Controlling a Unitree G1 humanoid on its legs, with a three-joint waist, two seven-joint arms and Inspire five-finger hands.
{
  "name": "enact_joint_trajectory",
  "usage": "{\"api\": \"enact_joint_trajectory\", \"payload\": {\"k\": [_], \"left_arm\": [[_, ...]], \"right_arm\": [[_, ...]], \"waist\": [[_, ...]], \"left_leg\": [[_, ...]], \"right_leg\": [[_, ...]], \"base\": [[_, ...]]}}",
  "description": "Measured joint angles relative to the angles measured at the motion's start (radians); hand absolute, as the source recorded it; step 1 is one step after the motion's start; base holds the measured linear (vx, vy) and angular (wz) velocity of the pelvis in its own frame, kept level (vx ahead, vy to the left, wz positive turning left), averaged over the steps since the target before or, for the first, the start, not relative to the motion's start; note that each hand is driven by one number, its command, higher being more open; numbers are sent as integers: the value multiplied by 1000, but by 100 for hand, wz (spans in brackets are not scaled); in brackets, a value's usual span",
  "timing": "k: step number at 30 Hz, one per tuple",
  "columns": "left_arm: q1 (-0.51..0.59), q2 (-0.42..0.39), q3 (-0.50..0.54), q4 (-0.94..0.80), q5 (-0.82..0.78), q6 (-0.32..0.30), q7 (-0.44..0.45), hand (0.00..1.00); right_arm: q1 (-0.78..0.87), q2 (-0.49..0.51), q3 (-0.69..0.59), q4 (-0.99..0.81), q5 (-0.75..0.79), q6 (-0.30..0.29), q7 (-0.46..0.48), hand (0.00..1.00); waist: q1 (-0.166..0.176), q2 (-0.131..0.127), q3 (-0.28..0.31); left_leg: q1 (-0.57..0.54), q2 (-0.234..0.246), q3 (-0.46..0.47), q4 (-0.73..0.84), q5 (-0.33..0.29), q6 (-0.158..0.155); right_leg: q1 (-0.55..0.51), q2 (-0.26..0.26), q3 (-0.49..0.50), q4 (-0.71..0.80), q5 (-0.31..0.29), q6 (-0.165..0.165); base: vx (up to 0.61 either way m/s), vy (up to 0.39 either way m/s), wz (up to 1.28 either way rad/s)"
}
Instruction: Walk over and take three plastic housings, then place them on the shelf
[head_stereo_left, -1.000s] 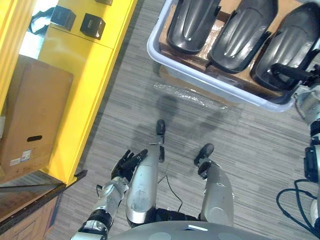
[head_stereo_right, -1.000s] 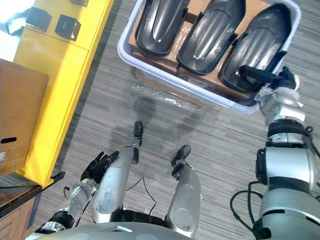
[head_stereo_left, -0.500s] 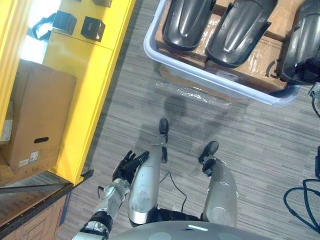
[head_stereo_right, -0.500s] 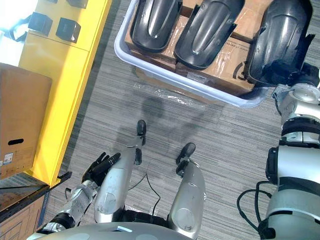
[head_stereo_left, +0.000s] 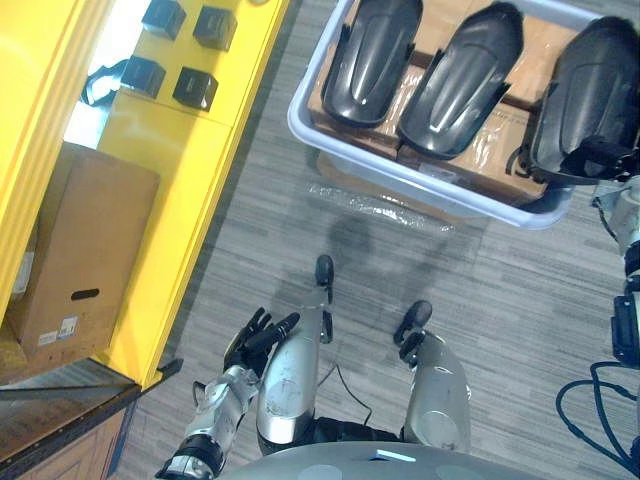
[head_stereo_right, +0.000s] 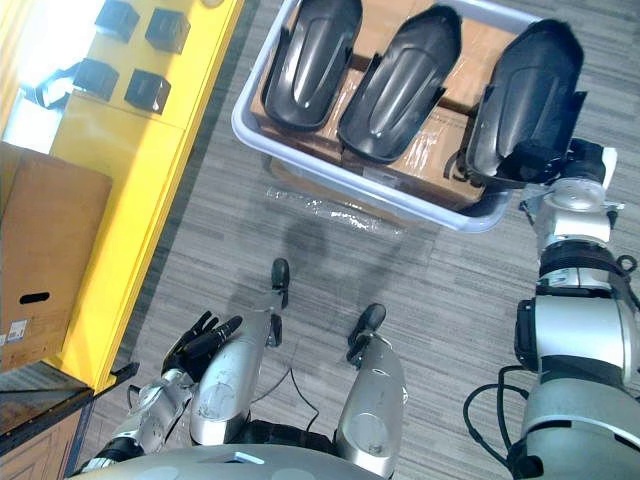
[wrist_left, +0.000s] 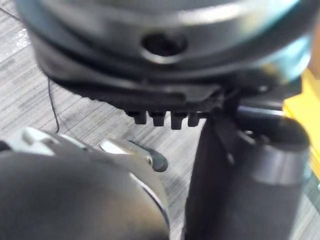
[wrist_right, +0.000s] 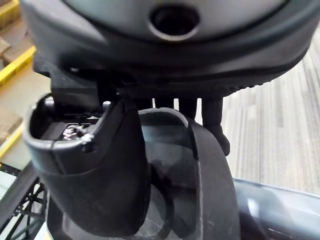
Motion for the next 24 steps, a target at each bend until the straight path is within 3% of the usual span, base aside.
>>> {"api": "enact_joint_trajectory", "payload": {"k": [7,11,13,18,24], "left_arm": [[102,20,39,-380,-3,0,12,100],[81,41,91,-641,-8,9,37,100],[41,43,94,-703,-5,29,66,100],[-37,27,79,-810,-53,116,67,100],[-140,-2,-65,-824,-219,211,51,100]], "right_arm": [[232,92,-158,-379,-173,-56,-118,0],[387,236,-245,-616,-286,-105,-174,0],[432,278,-254,-700,-331,-106,-180,0],[483,330,-229,-832,-439,-164,-167,0],[493,367,-103,-893,-508,-311,-151,0]], "waist": [[-34,-69,-5],[-67,-137,-98],[-85,-158,-132],[-102,-158,-217],[-123,-115,-292]], "left_leg": [[227,6,43,-149,32,-13],[281,5,73,-193,33,-18],[303,-3,82,-193,32,-18],[350,-15,112,-193,28,-18],[367,-12,125,-195,26,-20]], "right_leg": [[189,30,3,-112,20,17],[259,46,0,-205,41,31],[298,48,-4,-249,58,43],[365,47,-5,-311,83,54],[380,53,-8,-329,96,58]], "base": [[115,-40,-11],[123,-33,-10],[160,-8,-8],[93,-9,-9],[-32,0,-6]]}}
